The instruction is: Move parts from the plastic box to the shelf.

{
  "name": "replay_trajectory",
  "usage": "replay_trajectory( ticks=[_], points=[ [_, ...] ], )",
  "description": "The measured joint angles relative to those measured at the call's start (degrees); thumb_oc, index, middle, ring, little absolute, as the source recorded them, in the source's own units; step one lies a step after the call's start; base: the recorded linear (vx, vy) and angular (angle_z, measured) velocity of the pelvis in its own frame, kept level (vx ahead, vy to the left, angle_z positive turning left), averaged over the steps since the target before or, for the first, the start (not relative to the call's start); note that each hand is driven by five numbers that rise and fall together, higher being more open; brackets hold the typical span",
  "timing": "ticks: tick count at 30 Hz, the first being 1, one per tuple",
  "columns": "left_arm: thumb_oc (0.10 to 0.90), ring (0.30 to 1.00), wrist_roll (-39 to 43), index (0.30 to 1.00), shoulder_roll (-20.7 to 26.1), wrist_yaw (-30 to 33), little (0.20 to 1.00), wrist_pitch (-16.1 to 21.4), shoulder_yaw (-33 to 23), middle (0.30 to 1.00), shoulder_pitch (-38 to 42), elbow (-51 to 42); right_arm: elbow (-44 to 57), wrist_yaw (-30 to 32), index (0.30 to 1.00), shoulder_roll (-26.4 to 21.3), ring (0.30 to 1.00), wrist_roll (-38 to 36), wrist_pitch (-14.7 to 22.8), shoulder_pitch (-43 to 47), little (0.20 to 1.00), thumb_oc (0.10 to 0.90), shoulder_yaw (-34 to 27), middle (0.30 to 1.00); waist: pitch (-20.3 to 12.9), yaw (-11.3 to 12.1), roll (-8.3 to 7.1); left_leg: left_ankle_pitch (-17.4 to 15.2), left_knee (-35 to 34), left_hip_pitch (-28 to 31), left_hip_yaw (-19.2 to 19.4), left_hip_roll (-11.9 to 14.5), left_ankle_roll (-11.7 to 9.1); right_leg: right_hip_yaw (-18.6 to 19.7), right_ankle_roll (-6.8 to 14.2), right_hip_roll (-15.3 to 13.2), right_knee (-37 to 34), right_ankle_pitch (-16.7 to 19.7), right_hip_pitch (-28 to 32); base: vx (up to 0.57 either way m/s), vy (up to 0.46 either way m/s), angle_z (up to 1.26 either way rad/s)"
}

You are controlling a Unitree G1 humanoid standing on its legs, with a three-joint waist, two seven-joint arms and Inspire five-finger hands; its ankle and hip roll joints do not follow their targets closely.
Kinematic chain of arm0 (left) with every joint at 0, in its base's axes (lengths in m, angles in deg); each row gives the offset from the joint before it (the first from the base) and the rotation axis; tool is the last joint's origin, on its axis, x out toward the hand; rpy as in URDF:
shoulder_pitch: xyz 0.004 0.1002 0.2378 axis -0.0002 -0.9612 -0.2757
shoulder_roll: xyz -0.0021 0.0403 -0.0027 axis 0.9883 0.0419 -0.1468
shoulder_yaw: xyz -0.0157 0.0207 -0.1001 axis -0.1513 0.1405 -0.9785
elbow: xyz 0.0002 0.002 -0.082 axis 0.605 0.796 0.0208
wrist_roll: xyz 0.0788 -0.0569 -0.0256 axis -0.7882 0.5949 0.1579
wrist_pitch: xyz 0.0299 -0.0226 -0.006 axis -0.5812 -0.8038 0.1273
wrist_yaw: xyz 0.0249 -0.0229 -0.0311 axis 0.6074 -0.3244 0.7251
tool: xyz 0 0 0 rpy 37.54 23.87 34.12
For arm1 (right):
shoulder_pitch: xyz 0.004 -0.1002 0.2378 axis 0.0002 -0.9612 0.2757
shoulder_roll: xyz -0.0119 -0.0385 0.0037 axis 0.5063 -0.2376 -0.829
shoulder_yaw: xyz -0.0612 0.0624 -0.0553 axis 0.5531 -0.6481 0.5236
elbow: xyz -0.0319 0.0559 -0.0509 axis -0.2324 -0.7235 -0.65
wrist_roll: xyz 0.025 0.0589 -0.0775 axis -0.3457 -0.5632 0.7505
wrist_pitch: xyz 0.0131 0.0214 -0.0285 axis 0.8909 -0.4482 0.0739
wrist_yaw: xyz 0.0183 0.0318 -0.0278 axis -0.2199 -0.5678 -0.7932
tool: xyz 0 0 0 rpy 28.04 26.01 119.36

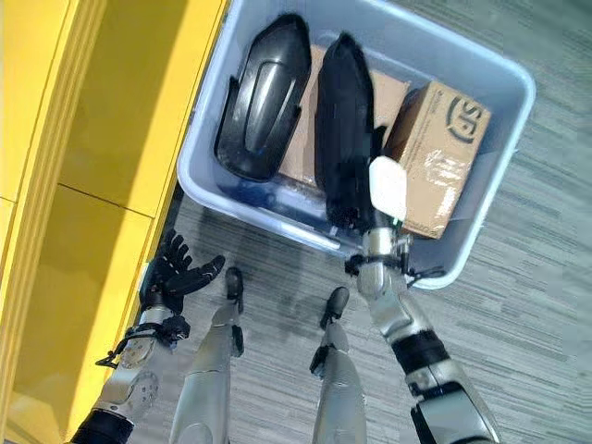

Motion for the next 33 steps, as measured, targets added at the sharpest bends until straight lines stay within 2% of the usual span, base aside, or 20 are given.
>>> replay_trajectory(
  ticks=[3, 8, 12, 16, 21, 24, 26, 29, 32, 33],
  points=[
    [0.9, 1.0, -0.01, 1.0, 0.06, 0.08, 1.0, -0.17, -0.87, 1.0, -0.34, 0.4, 2.95, -1.23, 0.3, -0.11, 0.3, 1.0, 0.28, -4.0, 0.3, 0.4, -0.2, 0.3, 0.29, -0.12, -0.34, -0.3, 0.0, 3.02, 0.98, 0.23, -0.19, 0.42, -0.12, 0.3, -2.17, 0.64, 3.53, -0.01, 0.003, -0.09],
    [0.9, 1.0, -0.39, 1.0, 0.12, 0.03, 1.0, -0.09, -1.47, 1.0, -0.86, 0.18, 6.56, -1.71, 0.3, -0.64, 0.3, 2.12, 0.93, -3.52, 0.3, 0.4, -0.39, 0.3, 0.36, -0.15, -0.67, -0.88, -0.06, 5.21, 1.33, 0.81, -0.35, 0.6, -0.21, 1.07, -4.53, 1.39, 6.41, 0.01, -0.014, -0.06],
    [0.9, 1.0, -0.39, 1.0, 0.04, -0.2, 1.0, -0.8, -1.33, 1.0, -1.17, 0.27, 9.89, -2.69, 0.3, -3.03, 0.3, 2.17, 1.12, -2.73, 0.3, 0.4, -0.56, 0.3, 0.35, -0.1, -0.84, -0.64, -0.38, 7.09, 1.55, 0.89, -0.71, 1.06, -0.3, 1.18, -4.7, 2.2, 8.02, 0.03, -0.018, -0.03],
    [0.9, 1.0, -0.43, 1.0, 0.13, -0.99, 1.0, -1.39, -3.14, 1.0, -1.45, 0.18, 16.04, -4.0, 0.3, -7.68, 0.3, 2.97, 1.21, -0.54, 0.3, 0.4, -1.15, 0.3, 0.26, -0.09, -1.11, -0.57, -2.18, 12.0, 2.8, 1.13, -0.83, 1.77, -0.36, 1.24, -4.71, 1.87, 11.44, 0.03, -0.028, -0.11],
    [0.9, 1.0, -0.44, 1.0, 1.74, -1.95, 1.0, -1.9, -5.39, 1.0, -2.8, 0.14, 20.72, -4.16, 0.3, -7.48, 0.3, 4.51, 3.85, 1.96, 0.3, 0.4, -3.68, 0.3, -1.28, -0.11, -2.9, -0.17, -5.54, 17.44, 5.51, 1.7, -1.29, 4.39, -0.53, 1.69, -4.72, 1.67, 13.43, 0.03, -0.028, -0.25],
    [0.9, 1.0, -0.45, 1.0, 2.19, -3.02, 1.0, -2.71, -6.45, 1.0, -4.44, -0.43, 22.69, -5.89, 0.3, -7.86, 0.3, 4.53, 4.93, 1.4, 0.3, 0.4, -4.77, 0.3, -2.32, -1.42, -3.47, 0.28, -7.78, 22.0, 6.86, 2.1, -1.54, 5.07, -0.58, 2.05, -4.73, 1.04, 16.15, -0.01, -0.1, -0.19],
    [0.9, 1.0, -0.48, 1.0, 2.09, -3.09, 1.0, -2.75, -6.59, 1.0, -5.28, -1.05, 22.77, -6.44, 0.3, -8.13, 0.3, 4.5, 5.42, 0.16, 0.3, 0.4, -4.88, 0.3, -4.28, -2.0, -3.23, 0.43, -7.96, 22.46, 7.11, 2.69, -1.75, 5.32, -0.67, 2.55, -4.68, 0.56, 16.26, -0.03, -0.183, -0.09],
    [0.9, 1.0, -0.48, 1.0, 1.27, -4.13, 1.0, -2.83, -8.79, 1.0, -7.24, -1.66, 23.77, -8.17, 0.3, -7.97, 0.3, 4.43, 6.25, -3.99, 0.3, 0.4, -5.95, 0.3, -4.47, -1.72, -2.89, 0.43, -8.03, 26.23, 7.75, 4.34, -2.09, 6.13, -1.38, 4.27, -3.79, -0.74, 19.2, -0.05, -0.156, -0.15],
    [0.9, 1.0, -0.49, 1.0, 1.06, -4.15, 1.0, -2.84, -9.49, 1.0, -9.66, -1.68, 24.42, -8.57, 0.3, -8.1, 0.3, 4.22, 7.04, -7.26, 0.3, 0.4, -5.95, 0.3, -6.1, -1.95, -1.07, -0.18, -7.99, 28.18, 7.72, 6.53, -2.22, 6.18, -2.35, 6.39, -2.29, -2.21, 20.36, -0.08, -0.221, -0.1],
    [0.9, 1.0, -0.46, 1.0, -0.31, -4.08, 1.0, -2.83, -10.37, 1.0, -10.54, -1.6, 24.22, -9.2, 0.3, -8.16, 0.3, 4.16, 7.07, -8.04, 0.3, 0.4, -5.84, 0.3, -6.19, -2.54, 0.23, 0.0, -7.58, 29.3, 7.53, 7.81, -2.8, 6.06, -3.25, 7.6, 1.68, -4.54, 20.0, -0.11, -0.236, -0.04]
  ],
)
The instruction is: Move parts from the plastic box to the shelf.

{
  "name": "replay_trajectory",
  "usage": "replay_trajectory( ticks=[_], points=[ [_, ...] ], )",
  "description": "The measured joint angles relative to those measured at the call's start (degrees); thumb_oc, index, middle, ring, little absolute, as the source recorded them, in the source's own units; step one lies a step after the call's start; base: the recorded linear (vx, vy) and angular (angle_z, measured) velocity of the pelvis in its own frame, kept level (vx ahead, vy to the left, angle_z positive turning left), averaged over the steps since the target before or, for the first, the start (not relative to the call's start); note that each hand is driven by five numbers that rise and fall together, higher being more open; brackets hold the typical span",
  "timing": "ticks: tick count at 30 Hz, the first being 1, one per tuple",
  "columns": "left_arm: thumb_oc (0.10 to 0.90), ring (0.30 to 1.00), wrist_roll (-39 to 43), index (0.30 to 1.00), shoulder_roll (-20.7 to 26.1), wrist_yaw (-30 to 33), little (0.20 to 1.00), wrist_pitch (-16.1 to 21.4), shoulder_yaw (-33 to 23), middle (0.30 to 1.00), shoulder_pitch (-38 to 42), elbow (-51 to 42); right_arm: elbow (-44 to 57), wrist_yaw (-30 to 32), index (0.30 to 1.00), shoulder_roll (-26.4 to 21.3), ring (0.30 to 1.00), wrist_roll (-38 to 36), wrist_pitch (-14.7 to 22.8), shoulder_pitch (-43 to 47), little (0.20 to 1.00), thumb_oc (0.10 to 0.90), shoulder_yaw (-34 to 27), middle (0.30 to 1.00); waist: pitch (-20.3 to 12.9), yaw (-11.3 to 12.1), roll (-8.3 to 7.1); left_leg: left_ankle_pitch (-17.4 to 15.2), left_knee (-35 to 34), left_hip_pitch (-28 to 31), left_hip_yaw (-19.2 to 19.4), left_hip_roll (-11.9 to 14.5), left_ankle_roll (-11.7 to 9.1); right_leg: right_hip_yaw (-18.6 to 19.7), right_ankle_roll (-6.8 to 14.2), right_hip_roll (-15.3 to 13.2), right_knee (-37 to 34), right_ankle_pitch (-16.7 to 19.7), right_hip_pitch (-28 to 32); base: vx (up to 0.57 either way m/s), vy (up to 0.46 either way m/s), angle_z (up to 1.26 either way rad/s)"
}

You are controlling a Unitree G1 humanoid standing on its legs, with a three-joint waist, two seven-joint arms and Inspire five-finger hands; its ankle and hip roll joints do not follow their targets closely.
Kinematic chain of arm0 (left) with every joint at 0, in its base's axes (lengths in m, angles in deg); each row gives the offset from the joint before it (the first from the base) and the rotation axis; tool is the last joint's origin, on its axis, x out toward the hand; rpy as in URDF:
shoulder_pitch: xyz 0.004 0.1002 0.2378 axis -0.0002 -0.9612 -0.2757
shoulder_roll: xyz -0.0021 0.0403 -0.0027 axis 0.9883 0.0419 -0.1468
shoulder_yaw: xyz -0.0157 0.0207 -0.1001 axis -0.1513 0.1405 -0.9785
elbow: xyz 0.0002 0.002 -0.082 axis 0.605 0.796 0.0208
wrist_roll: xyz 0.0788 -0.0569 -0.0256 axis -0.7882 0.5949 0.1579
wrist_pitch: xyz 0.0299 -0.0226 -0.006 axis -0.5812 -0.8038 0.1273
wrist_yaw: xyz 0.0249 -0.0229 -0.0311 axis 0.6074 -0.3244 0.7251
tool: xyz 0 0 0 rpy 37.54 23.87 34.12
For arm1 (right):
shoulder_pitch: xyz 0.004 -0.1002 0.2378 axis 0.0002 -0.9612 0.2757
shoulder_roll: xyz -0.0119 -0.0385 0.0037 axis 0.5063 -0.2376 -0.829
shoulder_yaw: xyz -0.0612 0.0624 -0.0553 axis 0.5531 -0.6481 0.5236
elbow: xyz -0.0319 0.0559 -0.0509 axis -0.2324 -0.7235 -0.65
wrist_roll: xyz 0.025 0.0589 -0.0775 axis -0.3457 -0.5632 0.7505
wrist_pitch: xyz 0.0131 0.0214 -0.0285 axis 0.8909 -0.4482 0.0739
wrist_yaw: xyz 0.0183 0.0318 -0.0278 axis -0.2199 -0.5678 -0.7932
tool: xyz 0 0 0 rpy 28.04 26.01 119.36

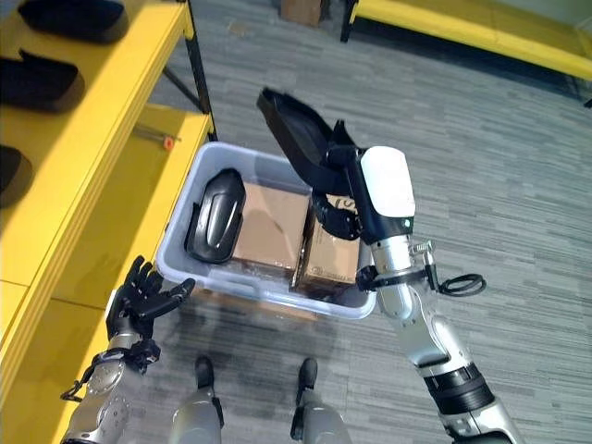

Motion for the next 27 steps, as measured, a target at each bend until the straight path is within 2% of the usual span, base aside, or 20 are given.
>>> replay_trajectory(
  ticks=[5, 7, 8, 9, 10, 11, 12, 13, 16, 17, 18, 19, 20, 21, 22, 23, 24, 25, 26, 27],
  points=[
    [0.9, 1.0, 0.1, 1.0, -2.68, 0.1, 1.0, -0.12, -0.13, 1.0, -3.39, 0.17, 0.08, -0.73, 0.3, -1.1, 0.3, -0.48, 0.42, -0.56, 0.3, 0.4, 0.2, 0.3, -0.73, -0.23, 1.21, -0.52, 1.96, 1.27, -2.07, 3.37, 0.18, -1.53, -2.01, 2.08, 14.35, -8.82, -3.48, -0.15, -0.267, 0.08],
    [0.9, 1.0, 0.1, 1.0, -2.68, -0.15, 1.0, -0.15, -0.02, 1.0, -5.51, 0.09, 0.15, -0.69, 0.3, -1.61, 0.3, -1.02, 1.58, 0.0, 0.3, 0.4, 0.67, 0.3, -0.96, 1.05, 1.41, 1.4, 1.82, 0.91, -3.42, 4.53, -2.58, -1.37, -5.47, 3.49, 22.64, -13.55, -6.97, -0.22, -0.3, 0.21],
    [0.9, 1.0, 0.13, 1.0, -3.02, -0.09, 1.0, -0.86, 0.54, 1.0, -6.1, 1.99, -0.03, -0.69, 0.3, -1.78, 0.3, -1.09, 1.56, 0.13, 0.3, 0.4, 1.2, 0.3, -0.91, 2.49, 2.43, 7.15, -0.36, 0.17, -4.92, 5.02, -1.07, -3.49, -6.84, 4.06, 25.4, -15.78, -7.97, -0.25, -0.307, 0.82],
    [0.9, 1.0, 0.22, 1.0, -3.07, -0.12, 1.0, -1.19, 0.73, 1.0, -5.67, 3.83, 0.0, -0.71, 0.3, -2.04, 0.3, -1.21, 1.56, 0.08, 0.3, 0.4, 1.29, 0.3, -0.94, 2.06, 2.35, 13.94, -1.75, -1.94, -3.82, 4.37, 0.56, -5.75, -8.08, 2.76, 25.16, -16.13, -8.36, -0.2, -0.327, 1.15],
    [0.9, 1.0, 0.29, 1.0, -3.23, -0.05, 1.0, -1.32, 1.04, 1.0, -4.89, 5.4, -0.01, -0.73, 0.3, -2.34, 0.3, -1.41, 1.51, 0.08, 0.3, 0.4, 1.17, 0.3, -0.95, 2.18, 2.23, 17.78, -2.49, -3.62, -1.3, 4.02, 1.66, -7.82, -9.34, 1.73, 24.2, -15.67, -8.5, -0.09, -0.161, 0.96],
    [0.9, 1.0, 0.5, 1.0, -3.44, -0.02, 1.0, -1.56, 0.99, 1.0, -5.09, 6.34, -0.01, -0.89, 0.3, -2.29, 0.3, -1.67, 1.4, 0.07, 0.3, 0.4, 1.17, 0.3, -0.97, 3.15, 2.08, 16.37, -1.19, -4.21, 0.66, 3.7, 1.86, -8.13, -10.15, 1.59, 23.19, -15.13, -8.6, -0.04, -0.106, 0.52],
    [0.9, 1.0, 0.52, 1.0, -3.46, 0.0, 1.0, -2.27, 0.96, 1.0, -5.47, 7.41, -0.01, -1.1, 0.3, -2.32, 0.3, -2.12, 1.4, -0.06, 0.3, 0.4, 1.29, 0.3, -0.97, 4.52, 1.97, 12.63, 1.34, -4.23, 1.99, 3.15, 0.49, -9.5, -11.72, 1.25, 20.8, -13.81, -8.02, -0.08, -0.056, 0.32],
    [0.9, 1.0, 0.53, 1.0, -3.5, 0.0, 1.0, -2.68, 0.97, 1.0, -5.68, 8.36, 0.0, -1.24, 0.3, -2.32, 0.3, -2.13, 1.41, -0.29, 0.3, 0.4, 1.29, 0.3, -0.97, 4.45, 1.89, 10.57, 3.67, -4.74, 2.24, 2.44, -1.11, -10.88, -11.71, 1.08, 17.78, -12.45, -6.71, -0.06, -0.031, 0.48],
    [0.9, 1.0, 0.51, 1.0, -3.9, -0.12, 1.0, -2.7, 0.71, 1.0, -5.94, 8.49, 0.03, -1.34, 0.3, -3.02, 0.3, -2.15, 1.44, -0.44, 0.3, 0.4, 1.17, 0.3, -1.17, 2.98, 1.23, 4.84, 9.62, -3.02, 3.82, 1.87, -2.16, -14.08, -10.03, 0.89, 10.28, -9.92, -4.85, -0.06, -0.023, 0.92],
    [0.9, 1.0, 0.5, 1.0, -4.44, -0.13, 1.0, -2.68, 0.62, 1.0, -5.73, 8.44, 0.04, -1.31, 0.3, -3.0, 0.3, -2.15, 1.46, -0.45, 0.3, 0.4, 1.17, 0.3, -1.18, 1.99, 0.84, 3.29, 11.83, -1.26, 4.28, 1.93, -2.18, -14.32, -8.64, 1.01, 7.73, -9.21, -4.11, -0.02, 0.049, 0.89],
    [0.9, 1.0, 0.5, 1.0, -4.59, -0.16, 1.0, -2.68, 0.98, 1.0, -5.23, 8.48, 0.0, -1.21, 0.3, -2.92, 0.3, -2.15, 1.44, -0.46, 0.3, 0.4, 1.09, 0.3, -1.12, 0.83, 0.48, 2.61, 12.78, 0.12, 5.04, 1.55, -2.2, -14.77, -5.52, 1.05, 5.22, -9.77, -3.26, -0.03, 0.1, 0.71],
    [0.9, 1.0, 0.49, 1.0, -4.65, -0.16, 1.0, -2.68, 1.06, 1.0, -5.13, 8.53, -0.01, -1.2, 0.3, -2.92, 0.3, -2.15, 1.44, -0.48, 0.3, 0.4, 1.06, 0.3, -1.12, 0.67, 0.49, 2.51, 12.94, 0.19, 5.08, 1.52, -2.1, -14.86, -4.69, 1.04, 4.95, -10.02, -3.15, -0.02, 0.087, 0.66],
    [0.9, 1.0, 0.5, 1.0, -5.88, -0.18, 1.0, -2.49, 1.78, 1.0, -5.18, 6.23, 0.23, -1.14, 0.3, -4.28, 0.3, -2.16, 1.47, -0.5, 0.3, 0.4, 0.43, 0.3, -1.66, -0.13, 2.15, -0.05, 14.92, 1.57, 4.7, 3.73, -3.59, -14.54, -5.28, -0.19, 13.78, -13.4, -6.0, 0.01, 0.13, 0.61],
    [0.9, 1.0, 0.47, 1.0, -5.86, -0.34, 1.0, -2.18, 1.97, 1.0, -5.24, 5.5, 0.25, -1.09, 0.3, -4.6, 0.3, -2.15, 1.52, -0.72, 0.3, 0.4, 0.07, 0.3, -1.91, -0.56, 1.47, -1.24, 14.75, 2.74, 5.21, 3.86, -4.66, -17.02, -4.24, -1.82, 13.61, -10.74, -5.38, 0.02, 0.144, 0.82],
    [0.9, 1.0, 0.5, 1.0, -6.28, -0.53, 1.0, -2.18, 2.82, 1.0, -4.42, 5.61, -0.08, -1.09, 0.3, -4.92, 0.3, -2.15, 1.0, -0.76, 0.3, 0.4, -0.08, 0.3, -2.29, -1.41, 2.51, -2.56, 13.79, 4.03, 4.6, 4.98, -4.39, -17.59, -5.92, -0.72, 13.49, -10.76, -5.4, 0.06, 0.297, 0.92],
    [0.9, 1.0, 0.49, 1.0, -6.38, -1.28, 1.0, -2.22, 3.83, 1.0, -2.54, 5.66, 0.4, -0.85, 0.3, -3.41, 0.3, -2.15, 1.19, -2.17, 0.3, 0.4, -1.68, 0.3, -2.75, -2.45, 2.8, -6.47, 11.18, 5.27, 7.33, 2.14, -1.97, -20.53, -0.86, 0.02, 8.75, -9.67, -5.46, 0.08, 0.336, 0.79],
    [0.9, 1.0, 0.51, 1.0, -7.32, -1.36, 1.0, -2.28, 4.37, 1.0, -2.15, 5.31, 0.36, -0.69, 0.3, -3.75, 0.3, -2.17, 1.14, -2.32, 0.3, 0.4, -2.37, 0.3, -2.79, -2.42, 4.76, -7.41, 7.7, 5.52, 7.94, 1.6, -0.74, -22.77, -1.01, -0.25, 12.24, -13.68, -7.17, 0.07, 0.279, 0.89],
    [0.9, 1.0, 0.46, 1.0, -8.16, -1.5, 1.0, -2.26, 5.06, 1.0, -2.5, 3.0, 0.43, -0.66, 0.3, -5.24, 0.3, -2.14, 1.16, -2.93, 0.3, 0.4, -3.71, 0.3, -2.97, -3.26, 6.68, -8.34, 4.34, 6.08, 7.33, 1.87, -1.02, -19.43, -7.65, -3.12, 25.27, -16.53, -9.86, 0.05, 0.172, 0.88],
    [0.9, 1.0, 0.16, 1.0, -7.96, -2.55, 1.0, -1.88, 5.5, 1.0, -1.9, 2.54, -0.09, -0.5, 0.3, -5.21, 0.3, -2.12, 1.08, -4.43, 0.3, 0.4, -5.64, 0.3, -2.89, -2.88, 5.07, -6.64, 1.85, 8.15, 6.04, -0.38, -4.94, -18.06, -8.05, -6.24, 26.75, -17.48, -8.75, 0.06, 0.143, 0.84],
    [0.9, 1.0, 0.18, 1.0, -8.12, -2.39, 1.0, -2.19, 5.54, 1.0, -1.41, 3.2, -0.66, -0.6, 0.3, -4.04, 0.3, -2.14, -0.2, -5.43, 0.3, 0.4, -5.52, 0.3, -3.42, -1.89, 4.54, -6.24, 0.64, 7.42, 4.91, -1.15, -3.05, -17.28, -6.2, -5.77, 25.4, -17.12, -8.62, 0.08, 0.219, 0.55]
  ],
)
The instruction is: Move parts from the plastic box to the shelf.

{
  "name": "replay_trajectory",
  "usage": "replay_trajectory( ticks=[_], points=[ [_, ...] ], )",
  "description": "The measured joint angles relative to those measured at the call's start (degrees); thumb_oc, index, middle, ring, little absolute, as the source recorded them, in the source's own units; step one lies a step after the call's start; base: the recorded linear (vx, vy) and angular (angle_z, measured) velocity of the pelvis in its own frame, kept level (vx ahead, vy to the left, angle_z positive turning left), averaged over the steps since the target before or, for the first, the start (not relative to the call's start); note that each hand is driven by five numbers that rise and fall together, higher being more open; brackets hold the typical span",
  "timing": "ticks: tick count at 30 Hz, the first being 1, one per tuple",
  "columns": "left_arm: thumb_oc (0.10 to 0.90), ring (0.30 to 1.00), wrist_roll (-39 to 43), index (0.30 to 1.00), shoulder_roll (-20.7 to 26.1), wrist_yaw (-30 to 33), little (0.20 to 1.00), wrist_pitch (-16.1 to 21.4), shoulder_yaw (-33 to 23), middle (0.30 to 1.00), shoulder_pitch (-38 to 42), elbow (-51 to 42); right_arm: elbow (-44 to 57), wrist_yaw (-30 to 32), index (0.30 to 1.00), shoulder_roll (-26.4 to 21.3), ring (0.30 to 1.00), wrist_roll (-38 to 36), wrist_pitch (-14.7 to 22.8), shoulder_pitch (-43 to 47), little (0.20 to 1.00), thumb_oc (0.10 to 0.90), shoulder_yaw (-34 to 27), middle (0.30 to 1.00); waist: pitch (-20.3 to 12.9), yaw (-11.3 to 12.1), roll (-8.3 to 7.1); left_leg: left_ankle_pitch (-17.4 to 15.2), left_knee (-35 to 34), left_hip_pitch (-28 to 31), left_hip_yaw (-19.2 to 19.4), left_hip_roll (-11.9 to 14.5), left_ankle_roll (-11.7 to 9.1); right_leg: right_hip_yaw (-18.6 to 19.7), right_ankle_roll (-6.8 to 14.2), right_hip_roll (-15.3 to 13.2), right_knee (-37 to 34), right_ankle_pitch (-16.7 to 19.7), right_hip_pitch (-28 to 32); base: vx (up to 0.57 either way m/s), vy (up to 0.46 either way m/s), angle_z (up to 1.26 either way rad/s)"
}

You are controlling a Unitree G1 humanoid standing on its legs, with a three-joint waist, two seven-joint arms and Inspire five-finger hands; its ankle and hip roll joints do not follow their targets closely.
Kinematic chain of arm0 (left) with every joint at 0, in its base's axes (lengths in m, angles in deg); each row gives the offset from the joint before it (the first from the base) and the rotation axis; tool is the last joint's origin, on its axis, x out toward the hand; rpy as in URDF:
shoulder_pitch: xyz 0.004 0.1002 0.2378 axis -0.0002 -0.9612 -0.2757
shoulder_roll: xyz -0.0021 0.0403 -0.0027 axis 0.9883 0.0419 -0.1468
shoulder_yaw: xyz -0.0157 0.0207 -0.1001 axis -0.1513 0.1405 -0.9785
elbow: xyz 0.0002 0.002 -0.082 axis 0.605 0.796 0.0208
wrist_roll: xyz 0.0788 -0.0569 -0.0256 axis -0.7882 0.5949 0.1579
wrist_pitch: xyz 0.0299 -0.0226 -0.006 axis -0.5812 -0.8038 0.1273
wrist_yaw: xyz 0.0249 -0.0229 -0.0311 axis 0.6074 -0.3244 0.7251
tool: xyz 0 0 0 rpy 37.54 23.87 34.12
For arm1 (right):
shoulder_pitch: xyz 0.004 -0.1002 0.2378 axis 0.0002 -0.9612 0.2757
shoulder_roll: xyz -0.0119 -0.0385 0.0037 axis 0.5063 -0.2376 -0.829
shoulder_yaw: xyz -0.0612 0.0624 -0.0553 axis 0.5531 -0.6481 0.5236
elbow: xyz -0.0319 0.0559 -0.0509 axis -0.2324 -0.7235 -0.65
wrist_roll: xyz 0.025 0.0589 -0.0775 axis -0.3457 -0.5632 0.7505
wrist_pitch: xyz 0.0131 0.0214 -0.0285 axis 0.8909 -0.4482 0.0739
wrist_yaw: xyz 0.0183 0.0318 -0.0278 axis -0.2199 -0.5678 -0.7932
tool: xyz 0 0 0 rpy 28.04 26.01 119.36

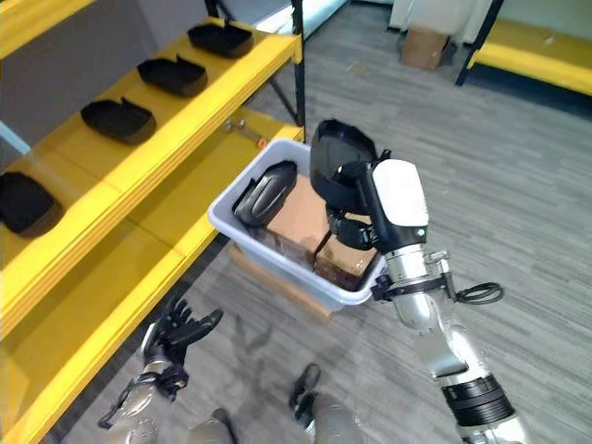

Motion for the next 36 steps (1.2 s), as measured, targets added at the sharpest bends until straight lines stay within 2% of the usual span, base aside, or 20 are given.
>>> replay_trajectory(
  ticks=[2, 5, 8, 10, 11, 12, 13, 17, 21, 22, 23, 24, 25, 26, 28, 30, 32, 33, 35, 36],
  points=[
    [0.9, 1.0, -0.02, 1.0, 0.64, 0.09, 1.0, -0.04, -0.34, 1.0, -1.95, 0.31, 0.53, -0.13, 0.3, 1.26, 0.3, 0.03, 0.49, -1.27, 0.3, 0.4, 0.05, 0.3, -0.65, 1.23, -0.17, -0.59, -0.14, -0.88, 0.28, -1.28, 1.87, -0.09, 3.27, 0.39, -4.31, 2.26, -0.06, 0.07, 0.259, 0.06],
    [0.9, 1.0, -0.13, 1.0, 1.71, 0.06, 1.0, -0.09, -1.38, 1.0, -4.38, 0.87, 0.63, -0.38, 0.3, 1.83, 0.3, 0.04, 0.33, -1.93, 0.3, 0.4, -0.1, 0.3, -0.74, 1.41, -0.15, -0.01, -2.78, -0.64, 0.76, -5.25, 3.76, -1.15, 4.25, 0.29, -10.16, 7.15, 0.44, 0.07, 0.235, 0.06],
    [0.9, 1.0, -0.18, 1.0, 1.72, 0.07, 1.0, -0.16, -2.07, 1.0, -5.06, 1.48, 0.63, -0.82, 0.3, 2.78, 0.3, 0.07, 0.33, -2.03, 0.3, 0.4, 0.02, 0.3, -0.75, 1.71, -0.19, 0.43, -2.94, -1.48, 0.77, -6.17, 4.94, -3.07, 6.94, 0.61, -17.0, 9.14, 3.17, 0.05, 0.196, 0.02],
    [0.9, 1.0, -0.23, 1.0, 1.35, -0.09, 1.0, -0.16, -2.05, 1.0, -5.21, 1.45, 0.67, -0.87, 0.3, 2.75, 0.3, 0.08, 0.3, -2.14, 0.3, 0.4, -0.02, 0.3, -0.84, 2.1, 0.79, 0.7, -2.62, -2.37, -0.11, -4.97, 5.35, -4.59, 9.74, 0.02, -15.97, 8.05, 3.47, 0.04, 0.137, -0.02],
    [0.9, 1.0, -0.25, 1.0, 1.41, -0.14, 1.0, -0.16, -2.08, 1.0, -5.3, 1.19, 0.69, -0.87, 0.3, 2.77, 0.3, 0.1, 0.29, -2.3, 0.3, 0.4, -0.17, 0.3, -0.82, 2.48, 0.77, 0.75, -1.64, -3.13, -0.02, -4.89, 5.47, -3.77, 6.1, -1.39, -10.9, 7.18, 1.76, 0.03, 0.109, 0.24],
    [0.9, 1.0, -0.25, 1.0, 1.61, -0.16, 1.0, -0.14, -2.16, 1.0, -5.28, 0.53, 0.7, -0.87, 0.3, 2.79, 0.3, 0.16, 0.27, -2.81, 0.3, 0.4, -0.32, 0.3, -1.15, 2.65, 0.05, 0.62, -1.46, -3.72, -0.44, -5.69, 5.65, -2.12, 5.36, -3.87, -3.72, 5.73, 0.64, 0.04, 0.176, 0.59],
    [0.9, 1.0, -0.39, 1.0, 3.66, -0.19, 1.0, 0.13, -2.39, 1.0, -6.3, -1.03, 0.77, -1.53, 0.3, 3.38, 0.3, 0.16, 0.53, -3.46, 0.3, 0.4, 0.06, 0.3, -3.09, 3.79, -3.93, 1.46, -2.25, -3.85, -0.79, -9.62, 5.9, -1.09, 7.03, -7.84, -7.0, 6.39, 3.18, 0.05, 0.225, 0.53],
    [0.9, 1.0, -0.86, 1.0, 3.83, 0.14, 1.0, -0.12, -3.27, 1.0, -7.67, -0.65, 0.99, -2.23, 0.3, 5.05, 0.3, 0.23, 0.55, -3.36, 0.3, 0.4, 1.0, 0.3, -3.11, 4.83, -4.0, 2.28, -1.98, -4.38, -1.56, -10.2, 6.9, -1.55, 7.39, -6.64, -13.11, 11.76, 6.0, 0.05, 0.163, 0.13],
    [0.9, 1.0, -2.09, 1.0, 3.89, 0.03, 1.0, -0.19, -3.23, 1.0, -6.79, -0.4, 0.85, -2.81, 0.3, 5.16, 0.3, 0.36, 0.32, -3.73, 0.3, 0.4, 1.42, 0.3, -2.88, 4.24, -4.5, -0.29, -0.34, -5.17, -1.73, -13.85, 9.19, -0.99, 8.46, -9.14, -15.57, 14.59, 7.88, 0.09, 0.2, 0.19],
    [0.9, 1.0, -2.15, 1.0, 3.95, 0.01, 1.0, -0.19, -3.08, 1.0, -5.76, 0.03, 0.82, -2.8, 0.3, 5.2, 0.3, 1.23, 0.17, -4.21, 0.3, 0.4, 1.34, 0.3, -2.84, 3.89, -4.52, -1.91, 0.85, -5.93, -2.61, -14.39, 9.91, 0.33, 8.74, -10.15, -14.05, 14.88, 7.87, 0.08, 0.261, 0.71],
    [0.9, 1.0, -2.43, 1.0, 4.09, 0.0, 1.0, -0.08, -2.83, 1.0, -4.57, 0.3, 0.88, -2.86, 0.3, 5.28, 0.3, 2.26, 0.02, -5.7, 0.3, 0.4, 1.64, 0.3, -2.84, 1.31, -4.54, -1.51, 1.05, -5.06, -4.93, -15.67, 11.51, 6.72, 8.31, -10.89, -11.3, 16.52, 7.51, 0.1, 0.262, 0.5],
    [0.9, 1.0, -2.53, 1.0, 4.44, 0.07, 1.0, 0.02, -2.84, 1.0, -4.02, 0.73, 0.9, -3.17, 0.3, 4.83, 0.3, 2.38, 0.37, -5.12, 0.3, 0.4, 2.47, 0.3, -2.36, 1.04, -4.64, -1.59, -0.21, -4.22, -4.89, -16.39, 13.23, 21.47, 7.64, -9.81, 0.21, 18.11, -0.87, 0.16, 0.272, 0.36],
    [0.9, 1.0, -2.68, 1.0, 4.82, 0.2, 1.0, -0.11, -2.76, 1.0, -3.19, 1.94, 0.9, -3.29, 0.3, 5.42, 0.3, 2.38, 0.67, -5.51, 0.3, 0.4, 2.73, 0.3, -1.94, -0.09, -3.96, -1.46, -0.83, -3.91, -5.76, -15.29, 13.52, 28.81, 10.06, -5.15, 3.62, 13.21, -4.08, 0.18, 0.081, 0.05],
    [0.9, 1.0, -3.17, 1.0, 5.68, 0.15, 1.0, -0.13, -2.65, 1.0, -2.61, 2.23, 0.92, -3.35, 0.3, 5.81, 0.3, 2.39, 1.2, -5.89, 0.3, 0.4, 2.91, 0.3, -0.83, -1.89, -2.92, -0.89, -1.91, -3.39, -7.47, -13.98, 13.91, 32.2, 10.81, 2.86, 1.97, 8.47, -5.66, 0.16, -0.018, 0.54],
    [0.9, 1.0, -4.37, 1.0, 5.89, -0.11, 1.0, -0.16, -2.54, 1.0, -2.4, 2.21, 1.23, -3.35, 0.3, 5.21, 0.3, 2.38, 1.3, -6.74, 0.3, 0.4, 2.46, 0.3, -0.67, -3.78, -4.21, -0.28, -3.49, -2.33, -9.34, -15.78, 13.82, 30.16, 10.01, 6.28, -3.56, 8.15, -6.66, 0.19, -0.067, 0.7],
    [0.9, 1.0, -4.67, 1.0, 5.55, -0.18, 1.0, -0.16, -2.09, 1.0, -1.55, 2.35, 1.42, -3.34, 0.3, 5.15, 0.3, 2.37, 1.37, -7.37, 0.3, 0.4, 1.97, 0.3, -0.71, -4.6, -5.0, -1.02, -3.91, -1.52, -11.67, -17.77, 14.08, 31.68, 9.25, 8.99, -10.46, 8.99, -6.54, 0.17, -0.092, 0.74],
    [0.9, 1.0, -4.73, 1.0, 5.48, -0.24, 1.0, -0.18, -1.74, 1.0, -1.68, 2.35, 1.43, -3.34, 0.3, 5.04, 0.3, 2.41, 1.37, -7.46, 0.3, 0.4, 1.72, 0.3, -0.67, -5.26, -4.98, -0.78, -4.31, -0.77, -13.11, -18.9, 14.07, 31.15, 9.07, 9.2, -17.41, 12.05, -5.75, 0.19, -0.137, 0.72],
    [0.9, 1.0, -4.74, 1.0, 4.41, -0.09, 1.0, -0.17, -2.49, 1.0, -2.4, 2.6, 1.42, -3.36, 0.3, 4.99, 0.3, 2.41, 1.49, -7.84, 0.3, 0.4, 1.63, 0.3, -0.64, -5.01, -4.81, -1.91, -4.52, 0.58, -14.71, -19.39, 13.54, 31.05, 8.84, 8.75, -22.48, 15.35, -4.2, 0.17, -0.143, 0.51],
    [0.9, 1.0, -4.74, 1.0, 3.76, -0.19, 1.0, -0.18, -2.63, 1.0, -3.73, 2.62, 1.42, -3.38, 0.3, 5.0, 0.3, 2.39, 1.7, -9.04, 0.3, 0.4, 1.63, 0.3, -0.69, -5.01, -4.87, -2.65, -5.07, 3.15, -16.86, -19.79, 12.08, 31.09, 8.73, 7.63, -26.39, 17.73, 0.05, 0.17, -0.152, 0.64],
    [0.9, 1.0, -4.75, 1.0, 3.42, -0.28, 1.0, -0.15, -2.64, 1.0, -4.91, 2.42, 1.41, -3.52, 0.3, 4.84, 0.3, 2.37, 2.0, -9.92, 0.3, 0.4, 1.65, 0.3, -0.94, -4.7, -5.17, -3.78, -5.1, 5.12, -17.78, -19.98, 10.68, 30.99, 5.9, 7.26, -27.72, 24.67, 2.98, 0.13, -0.118, 0.58]
  ],
)
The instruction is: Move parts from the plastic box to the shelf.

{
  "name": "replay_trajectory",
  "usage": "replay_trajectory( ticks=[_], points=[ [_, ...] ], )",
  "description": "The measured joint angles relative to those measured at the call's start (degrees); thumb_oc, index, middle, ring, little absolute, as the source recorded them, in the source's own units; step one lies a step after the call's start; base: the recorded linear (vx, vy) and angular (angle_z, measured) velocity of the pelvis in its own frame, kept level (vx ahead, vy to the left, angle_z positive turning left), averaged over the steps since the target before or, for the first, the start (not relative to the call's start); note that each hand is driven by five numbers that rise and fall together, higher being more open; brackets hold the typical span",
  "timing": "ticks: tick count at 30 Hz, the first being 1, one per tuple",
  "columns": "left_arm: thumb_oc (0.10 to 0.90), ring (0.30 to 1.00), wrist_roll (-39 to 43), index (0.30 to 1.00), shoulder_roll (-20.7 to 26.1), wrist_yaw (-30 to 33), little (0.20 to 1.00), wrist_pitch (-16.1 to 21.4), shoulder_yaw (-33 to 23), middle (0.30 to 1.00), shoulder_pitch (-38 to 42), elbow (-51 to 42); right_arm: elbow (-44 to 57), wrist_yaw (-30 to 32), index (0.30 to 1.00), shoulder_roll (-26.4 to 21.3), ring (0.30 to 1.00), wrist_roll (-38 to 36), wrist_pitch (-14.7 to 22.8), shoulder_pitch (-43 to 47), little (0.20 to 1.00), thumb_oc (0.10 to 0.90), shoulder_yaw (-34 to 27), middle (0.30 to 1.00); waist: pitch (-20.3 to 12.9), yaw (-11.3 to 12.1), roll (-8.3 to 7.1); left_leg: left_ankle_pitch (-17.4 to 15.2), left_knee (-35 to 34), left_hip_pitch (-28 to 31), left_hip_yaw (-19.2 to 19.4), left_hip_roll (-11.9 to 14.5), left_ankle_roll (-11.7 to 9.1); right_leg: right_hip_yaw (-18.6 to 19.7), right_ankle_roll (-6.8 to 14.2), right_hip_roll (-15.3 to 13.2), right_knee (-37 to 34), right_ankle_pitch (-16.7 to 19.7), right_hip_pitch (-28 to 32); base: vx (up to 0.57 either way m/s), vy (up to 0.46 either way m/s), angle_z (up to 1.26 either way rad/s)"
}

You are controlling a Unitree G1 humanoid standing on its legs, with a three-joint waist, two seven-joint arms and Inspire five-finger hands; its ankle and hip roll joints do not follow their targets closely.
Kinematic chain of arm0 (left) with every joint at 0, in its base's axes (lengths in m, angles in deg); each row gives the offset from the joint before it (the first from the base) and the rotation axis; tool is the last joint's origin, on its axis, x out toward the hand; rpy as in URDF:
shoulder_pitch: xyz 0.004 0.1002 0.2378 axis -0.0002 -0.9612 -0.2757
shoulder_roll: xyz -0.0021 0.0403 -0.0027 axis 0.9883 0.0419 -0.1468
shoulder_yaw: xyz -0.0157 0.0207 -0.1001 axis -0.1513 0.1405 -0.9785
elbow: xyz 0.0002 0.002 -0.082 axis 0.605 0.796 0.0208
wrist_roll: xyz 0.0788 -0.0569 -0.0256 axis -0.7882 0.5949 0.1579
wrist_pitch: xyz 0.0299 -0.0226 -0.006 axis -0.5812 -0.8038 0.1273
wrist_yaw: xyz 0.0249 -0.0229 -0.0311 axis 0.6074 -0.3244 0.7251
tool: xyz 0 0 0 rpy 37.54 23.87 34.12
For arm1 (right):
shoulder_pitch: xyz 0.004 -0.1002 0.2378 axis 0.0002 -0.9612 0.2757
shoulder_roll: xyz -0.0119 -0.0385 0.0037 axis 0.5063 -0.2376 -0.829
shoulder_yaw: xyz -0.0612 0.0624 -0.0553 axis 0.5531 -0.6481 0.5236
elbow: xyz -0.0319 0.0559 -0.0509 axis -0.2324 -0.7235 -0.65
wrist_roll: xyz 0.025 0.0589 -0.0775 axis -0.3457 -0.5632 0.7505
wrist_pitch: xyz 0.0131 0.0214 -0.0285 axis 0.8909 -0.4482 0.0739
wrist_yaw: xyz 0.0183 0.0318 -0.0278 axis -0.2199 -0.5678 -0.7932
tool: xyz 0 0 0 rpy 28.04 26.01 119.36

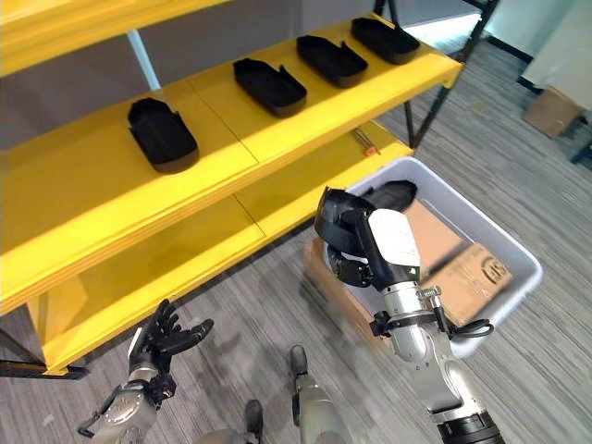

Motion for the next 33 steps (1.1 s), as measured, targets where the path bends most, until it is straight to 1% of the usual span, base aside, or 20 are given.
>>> replay_trajectory(
  ticks=[1, 2, 4, 6, 11, 16, 17, 19, 21, 22, 23, 25, 26, 27, 28, 29, 30, 31, 32, 33],
  points=[
    [0.9, 1.0, 0.02, 1.0, -0.76, 0.08, 1.0, -0.08, -0.01, 1.0, -0.34, 0.11, -0.24, -0.15, 0.3, -0.33, 0.3, -0.01, 0.05, 0.31, 0.3, 0.4, 0.01, 0.3, -0.19, 0.27, 1.52, -0.7, -0.13, 0.22, -0.48, 1.29, -0.62, -0.73, -1.22, 1.13, 0.51, -0.81, 0.22, 0.23, -0.225, 0.49],
    [0.9, 1.0, 0.02, 1.0, -1.3, -0.06, 1.0, -0.07, 0.02, 1.0, -0.73, -0.14, -0.23, -0.28, 0.3, -0.59, 0.3, -0.07, 0.05, 0.41, 0.3, 0.4, -0.08, 0.3, -0.54, 0.26, 2.41, -1.23, 0.03, 0.33, -0.98, 2.26, -1.35, -1.68, -2.34, 1.94, 0.68, -1.15, 0.47, 0.11, -0.108, 0.23],
    [0.9, 1.0, 0.04, 1.0, -2.58, -0.15, 1.0, -0.07, -0.2, 1.0, -0.64, -0.22, -0.36, -0.64, 0.3, -1.5, 0.3, -0.14, -0.05, 1.08, 0.3, 0.4, -0.35, 0.3, -0.66, 0.69, 2.99, -1.12, 0.24, 0.7, -1.05, 3.98, -2.41, -3.98, -3.93, 3.0, 0.73, -2.62, 1.69, 0.13, -0.121, 0.37],
    [0.9, 1.0, 0.05, 1.0, -3.06, -1.22, 1.0, -0.07, 0.19, 1.0, 0.03, -1.08, -0.29, -1.06, 0.3, -2.6, 0.3, -0.19, 0.03, 1.97, 0.3, 0.4, -1.21, 0.3, -0.67, 0.79, 3.04, -1.1, 0.05, 1.88, -0.23, 5.81, -2.68, -5.71, -5.27, 4.36, 0.75, -4.16, 3.73, 0.16, -0.175, 0.47],
    [0.9, 1.0, 0.09, 1.0, -3.54, -1.07, 1.0, -0.08, 0.53, 1.0, 1.76, -1.6, -0.24, -0.96, 0.3, -2.49, 0.3, -0.22, 0.29, 4.33, 0.3, 0.4, -3.22, 0.3, -0.8, 1.02, 3.25, -0.94, -1.05, 2.62, -1.13, 8.05, -3.69, -8.79, -4.62, 5.52, 0.9, -6.14, 4.96, 0.11, -0.153, 0.35],
    [0.9, 1.0, 0.17, 1.0, -3.54, -0.75, 1.0, -0.11, 0.58, 1.0, 1.62, -1.6, -0.23, -1.01, 0.3, -2.49, 0.3, -0.23, 0.83, 4.15, 0.3, 0.4, -3.23, 0.3, -0.83, 1.5, 3.31, -1.69, -0.42, 1.81, -2.91, 8.81, -4.89, -10.51, -5.09, 5.78, 1.99, -7.11, 4.67, 0.02, -0.113, 0.25],
    [0.9, 1.0, 0.19, 1.0, -3.33, -0.73, 1.0, -0.11, 0.48, 1.0, 1.01, -1.57, 0.21, -1.0, 0.3, -2.66, 0.3, -0.27, 1.06, 4.16, 0.3, 0.4, -3.23, 0.3, -0.88, 1.61, 3.42, -2.36, 3.54, -0.85, -3.8, 8.57, -5.52, -10.82, -5.23, 5.5, 4.19, -8.65, 3.37, -0.08, -0.11, 0.36],
    [0.9, 1.0, 0.55, 1.0, -2.79, -0.71, 1.0, -0.18, 1.34, 1.0, 2.03, -0.97, 0.66, -0.83, 0.3, -3.37, 0.3, -0.28, 1.15, 4.23, 0.3, 0.4, -3.55, 0.3, -0.81, 1.6, 1.77, -1.41, 15.19, -9.14, -3.84, 5.75, -6.74, -12.44, -5.33, 2.42, 5.33, -8.69, 1.8, -0.08, -0.091, 0.66],
    [0.9, 1.0, 0.6, 1.0, -2.57, -0.76, 1.0, -0.19, 2.3, 1.0, 1.8, -0.89, 0.93, -0.84, 0.3, -4.45, 0.3, -0.29, 1.19, 4.23, 0.3, 0.4, -3.55, 0.3, -0.86, 1.77, 2.19, -1.13, 16.67, -10.07, -2.02, 5.92, -6.86, -14.03, -6.05, 1.68, 5.9, -9.22, 1.57, 0.01, -0.037, 0.56],
    [0.9, 1.0, 0.6, 1.0, -2.31, -0.77, 1.0, -0.19, 2.47, 1.0, 1.75, -0.93, 0.98, -0.83, 0.3, -4.51, 0.3, -0.3, 1.18, 4.29, 0.3, 0.4, -3.57, 0.3, -0.85, 1.62, 2.17, -1.16, 16.62, -10.0, -0.25, 6.25, -6.18, -14.68, -6.65, 1.62, 5.88, -9.66, 1.49, 0.06, 0.022, 0.73],
    [0.9, 1.0, 0.67, 1.0, -1.45, -0.89, 1.0, -0.43, 2.49, 1.0, 2.54, -0.49, 1.12, -0.38, 0.3, -3.93, 0.3, -0.3, 1.06, 4.18, 0.3, 0.4, -3.64, 0.3, -0.52, 0.81, 1.12, -2.43, 15.72, -11.04, 6.19, 10.19, -5.34, -17.57, -8.68, 0.65, 5.23, -9.74, 1.68, 0.07, 0.049, 0.74],
    [0.9, 1.0, 0.66, 1.0, -1.41, -0.82, 1.0, -0.4, 2.46, 1.0, 3.92, -0.36, 1.31, 0.75, 0.3, -4.07, 0.3, -0.28, 1.21, 4.32, 0.3, 0.4, -3.97, 0.3, 0.04, 1.03, -0.09, -0.23, 11.15, -12.38, 7.97, 15.95, -7.06, -18.02, -8.28, 0.57, 3.61, -10.02, 1.13, 0.07, 0.052, 0.57],
    [0.9, 1.0, 0.65, 1.0, -1.62, -0.82, 1.0, -0.62, 2.53, 1.0, 4.73, 0.25, 1.31, 1.24, 0.3, -3.76, 0.3, -0.29, 1.16, 4.48, 0.3, 0.4, -4.19, 0.3, 0.26, 0.97, -0.51, 2.19, 7.85, -12.4, 8.68, 17.87, -8.05, -17.9, -7.85, 0.82, 1.55, -10.31, 1.29, 0.06, 0.076, 0.28],
    [0.9, 1.0, 0.65, 1.0, -2.0, -0.81, 1.0, -1.06, 2.63, 1.0, 5.01, 0.49, 1.31, 1.34, 0.3, -3.89, 0.3, -0.28, 1.14, 4.77, 0.3, 0.4, -4.22, 0.3, 0.31, 1.08, -0.57, 3.62, 4.2, -11.83, 8.91, 19.21, -8.02, -17.7, -7.31, 0.85, 1.12, -10.62, 1.2, 0.12, 0.221, 0.34],
    [0.9, 1.0, 0.61, 1.0, -2.01, -0.96, 1.0, -1.23, 3.8, 1.0, 4.83, 1.32, 1.29, 1.42, 0.3, -3.82, 0.3, -0.3, 0.81, 4.54, 0.3, 0.4, -4.31, 0.3, 0.51, 0.5, 0.63, 5.08, -0.19, -10.03, 11.06, 24.32, -10.18, -18.19, -6.0, 1.25, 2.07, -9.93, 1.43, 0.11, 0.231, 0.47],
    [0.9, 1.0, 0.61, 1.0, -1.95, -1.04, 1.0, -1.26, 4.25, 1.0, 4.84, 1.83, 1.29, 1.65, 0.3, -3.7, 0.3, -0.3, 0.71, 3.82, 0.3, 0.4, -4.35, 0.3, 0.6, -0.55, 1.03, 6.28, -1.72, -9.71, 13.94, 26.45, -11.68, -18.61, -5.53, 1.38, 2.69, -9.62, 1.83, 0.08, 0.185, 0.61],
    [0.9, 1.0, 0.61, 1.0, -1.93, -1.05, 1.0, -1.38, 4.49, 1.0, 4.88, 1.91, 1.31, 1.94, 0.3, -3.74, 0.3, -0.25, 0.72, 3.04, 0.3, 0.4, -4.44, 0.3, 0.64, -1.09, 0.99, 7.35, -1.95, -9.55, 16.48, 27.47, -12.32, -18.62, -5.11, 1.26, 2.69, -9.79, 1.65, 0.07, 0.116, 0.34],
    [0.9, 1.0, 0.62, 1.0, -1.91, -1.09, 1.0, -1.38, 4.48, 1.0, 4.73, 1.63, 1.36, 2.03, 0.3, -3.83, 0.3, -0.19, 0.76, 2.89, 0.3, 0.4, -4.55, 0.3, 0.75, -0.74, 0.83, 7.73, -1.11, -9.55, 17.14, 27.26, -12.24, -18.41, -3.91, 0.83, 1.99, -10.22, 1.4, 0.08, 0.153, -0.21],
    [0.9, 1.0, 0.61, 1.0, -2.48, -1.1, 1.0, -1.43, 4.5, 1.0, 4.15, 1.42, 1.7, 2.05, 0.3, -4.88, 0.3, -0.18, 0.76, 3.19, 0.3, 0.4, -4.87, 0.3, 0.83, 0.68, 3.64, 6.6, -1.51, -9.26, 16.68, 28.46, -10.87, -18.54, -3.53, 2.27, 4.05, -11.83, 0.17, 0.12, 0.218, -0.55],
    [0.9, 1.0, 0.61, 1.0, -2.54, -1.12, 1.0, -1.45, 4.93, 1.0, 3.05, -0.12, 2.4, 2.07, 0.3, -5.97, 0.3, -0.16, 0.83, 2.86, 0.3, 0.4, -6.24, 0.3, 0.7, 0.46, 6.67, 4.65, -2.57, -7.45, 15.26, 29.96, -11.26, -17.93, -4.48, 2.79, 12.39, -14.48, -1.77, 0.12, 0.22, -0.4]
  ],
)
